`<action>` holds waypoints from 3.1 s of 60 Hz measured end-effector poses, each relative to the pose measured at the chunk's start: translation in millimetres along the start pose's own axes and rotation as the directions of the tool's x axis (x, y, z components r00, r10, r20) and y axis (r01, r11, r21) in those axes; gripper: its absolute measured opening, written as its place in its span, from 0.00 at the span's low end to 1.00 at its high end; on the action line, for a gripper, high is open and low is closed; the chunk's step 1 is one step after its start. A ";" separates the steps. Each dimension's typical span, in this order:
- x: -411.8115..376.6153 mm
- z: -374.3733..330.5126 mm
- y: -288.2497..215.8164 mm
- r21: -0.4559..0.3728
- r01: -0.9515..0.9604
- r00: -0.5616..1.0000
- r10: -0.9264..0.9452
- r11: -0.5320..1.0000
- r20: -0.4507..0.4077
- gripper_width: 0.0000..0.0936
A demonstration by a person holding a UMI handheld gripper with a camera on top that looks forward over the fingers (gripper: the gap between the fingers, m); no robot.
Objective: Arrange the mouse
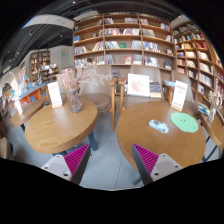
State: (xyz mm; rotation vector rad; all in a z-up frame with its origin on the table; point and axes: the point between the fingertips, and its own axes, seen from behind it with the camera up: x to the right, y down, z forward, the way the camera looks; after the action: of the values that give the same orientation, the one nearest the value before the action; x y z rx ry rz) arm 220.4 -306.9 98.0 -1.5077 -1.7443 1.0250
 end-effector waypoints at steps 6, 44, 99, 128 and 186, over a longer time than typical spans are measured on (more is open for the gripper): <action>21.8 9.9 3.3 0.014 -0.004 0.999 0.005 1.000 -0.033 0.91; 232.7 67.9 20.3 -0.006 -0.067 0.975 0.064 0.998 -0.214 0.91; 286.0 223.4 -17.6 -0.091 -0.091 0.976 0.071 0.992 -0.203 0.91; 291.9 242.5 -28.6 -0.104 -0.073 0.972 0.047 0.992 -0.229 0.46; 498.1 228.4 -34.2 -0.066 -0.175 0.941 0.148 0.982 -0.303 0.68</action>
State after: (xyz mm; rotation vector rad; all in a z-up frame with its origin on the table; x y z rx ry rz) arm -72.5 144.7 -10.2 -1.7861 -1.4926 0.7544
